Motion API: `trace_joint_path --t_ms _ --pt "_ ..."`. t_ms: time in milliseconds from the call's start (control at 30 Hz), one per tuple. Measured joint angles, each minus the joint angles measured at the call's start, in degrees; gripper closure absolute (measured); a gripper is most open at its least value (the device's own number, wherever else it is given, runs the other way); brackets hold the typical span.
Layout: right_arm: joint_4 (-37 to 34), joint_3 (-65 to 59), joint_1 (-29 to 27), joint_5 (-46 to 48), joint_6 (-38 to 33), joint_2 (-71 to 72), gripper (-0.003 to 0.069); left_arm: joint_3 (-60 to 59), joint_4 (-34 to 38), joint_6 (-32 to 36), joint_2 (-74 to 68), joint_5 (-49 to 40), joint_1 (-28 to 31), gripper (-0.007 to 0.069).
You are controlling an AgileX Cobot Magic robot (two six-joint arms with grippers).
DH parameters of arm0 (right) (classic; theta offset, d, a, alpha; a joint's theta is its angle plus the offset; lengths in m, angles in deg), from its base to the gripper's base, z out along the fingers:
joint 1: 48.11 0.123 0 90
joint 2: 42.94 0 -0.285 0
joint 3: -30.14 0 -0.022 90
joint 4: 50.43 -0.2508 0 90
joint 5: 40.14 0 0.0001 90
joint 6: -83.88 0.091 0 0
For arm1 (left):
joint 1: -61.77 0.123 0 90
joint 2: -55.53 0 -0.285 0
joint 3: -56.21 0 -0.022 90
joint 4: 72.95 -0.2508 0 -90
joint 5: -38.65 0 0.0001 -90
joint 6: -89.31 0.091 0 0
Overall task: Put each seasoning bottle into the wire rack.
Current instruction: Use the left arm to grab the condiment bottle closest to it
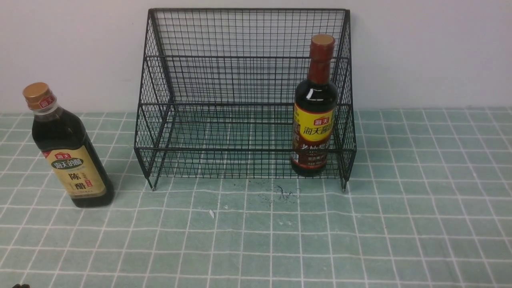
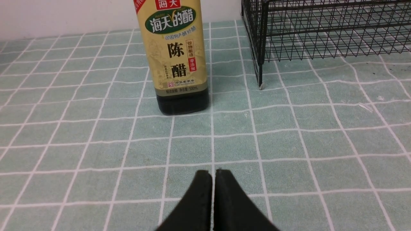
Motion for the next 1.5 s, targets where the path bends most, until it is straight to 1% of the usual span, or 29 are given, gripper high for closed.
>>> trace_joint_path --t_ms 633,700,800,833,867,900,967,1000,1033,1067,1100,1167,1233,1367,1467,1500 --pt "0.0 0.0 0.0 0.0 0.0 0.0 0.0672 0.0 0.0 0.3 0.0 0.5 0.0 0.0631" --pt "0.0 0.0 0.0 0.0 0.0 0.0 0.0672 -0.1 2.7 -0.3 0.0 3.8 0.0 0.0631" --pt "0.0 0.0 0.0 0.0 0.0 0.0 0.0672 -0.1 7.9 -1.3 0.0 11.2 0.0 0.0631" --pt "0.0 0.0 0.0 0.0 0.0 0.0 0.0672 -0.1 8.4 -1.3 0.0 12.4 0.0 0.0631" --pt "0.0 0.0 0.0 0.0 0.0 0.0 0.0672 -0.1 10.2 -1.4 0.0 16.8 0.0 0.0631" --pt "0.0 0.0 0.0 0.0 0.0 0.0 0.0672 -0.1 10.6 -1.5 0.0 17.9 0.0 0.0631" --pt "0.0 0.0 0.0 0.0 0.0 0.0 0.0672 -0.1 11.7 -1.6 0.0 23.5 0.0 0.0631" --pt "0.0 0.0 0.0 0.0 0.0 0.0 0.0672 -0.1 12.2 -1.7 0.0 28.0 0.0 0.0631" --pt "0.0 0.0 0.0 0.0 0.0 0.0 0.0672 -0.1 12.2 -1.7 0.0 28.7 0.0 0.0631" --pt "0.0 0.0 0.0 0.0 0.0 0.0 0.0672 -0.1 12.4 -1.8 0.0 32.4 0.0 0.0631" --pt "0.0 0.0 0.0 0.0 0.0 0.0 0.0672 -0.1 12.6 -1.8 0.0 38.3 0.0 0.0631" --pt "0.0 0.0 0.0 0.0 0.0 0.0 0.0672 -0.1 12.9 -1.7 0.0 43.8 0.0 0.0631" --pt "0.0 0.0 0.0 0.0 0.0 0.0 0.0672 0.5 13.0 -1.0 -0.5 45.8 0.0 0.063" --pt "0.0 0.0 0.0 0.0 0.0 0.0 0.0672 4.5 13.1 -0.1 -5.7 44.9 0.0 0.0599" --pt "0.0 0.0 0.0 0.0 0.0 0.0 0.0672 10.2 13.1 2.6 -14.9 44.4 0.0 0.0502" --pt "0.0 0.0 0.0 0.0 0.0 0.0 0.0672 10.5 13.1 2.9 -16.1 44.4 0.0 0.0494"
